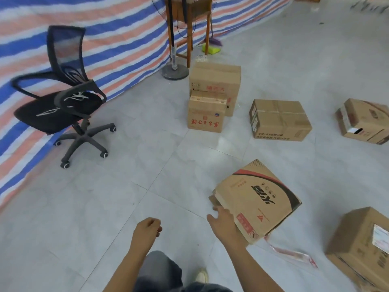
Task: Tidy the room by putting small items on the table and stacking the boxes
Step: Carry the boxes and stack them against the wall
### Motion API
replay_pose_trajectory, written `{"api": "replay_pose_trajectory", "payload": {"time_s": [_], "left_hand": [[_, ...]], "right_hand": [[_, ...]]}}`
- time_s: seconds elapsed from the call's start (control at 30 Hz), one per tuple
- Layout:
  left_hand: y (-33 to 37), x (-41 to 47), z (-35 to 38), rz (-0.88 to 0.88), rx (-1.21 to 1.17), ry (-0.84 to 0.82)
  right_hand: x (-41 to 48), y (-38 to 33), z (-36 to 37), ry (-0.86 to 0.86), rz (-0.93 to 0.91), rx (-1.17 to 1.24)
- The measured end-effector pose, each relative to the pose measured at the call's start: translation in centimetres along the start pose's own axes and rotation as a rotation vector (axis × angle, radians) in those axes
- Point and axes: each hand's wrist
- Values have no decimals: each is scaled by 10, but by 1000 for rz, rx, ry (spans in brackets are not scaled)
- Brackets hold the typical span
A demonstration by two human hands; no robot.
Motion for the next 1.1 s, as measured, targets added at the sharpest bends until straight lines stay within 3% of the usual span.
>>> {"api": "replay_pose_trajectory", "payload": {"time_s": [0.27,0.5,0.6,0.73,0.9,1.1], "left_hand": [[114,113,-11,-80,4,18],[286,205,-37,102,-2,-52],[336,238,-32,102,13,-95],[358,263,7,33,77,-174],[383,276,82,-18,372,-331],[524,313,149,124,257,-215]], "right_hand": [[122,-16,-21,29,140,-21],[229,-65,-40,169,242,61],[258,-82,-47,200,252,49],[274,-75,-65,216,347,38],[322,-38,-107,300,464,87],[446,-15,-225,473,388,223]]}}
Point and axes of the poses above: each hand's wrist, its own x-axis towards the middle knuckle, its own z-axis out of the palm, y = z × x, and after that the axes turned 15 degrees about -z, right-handed
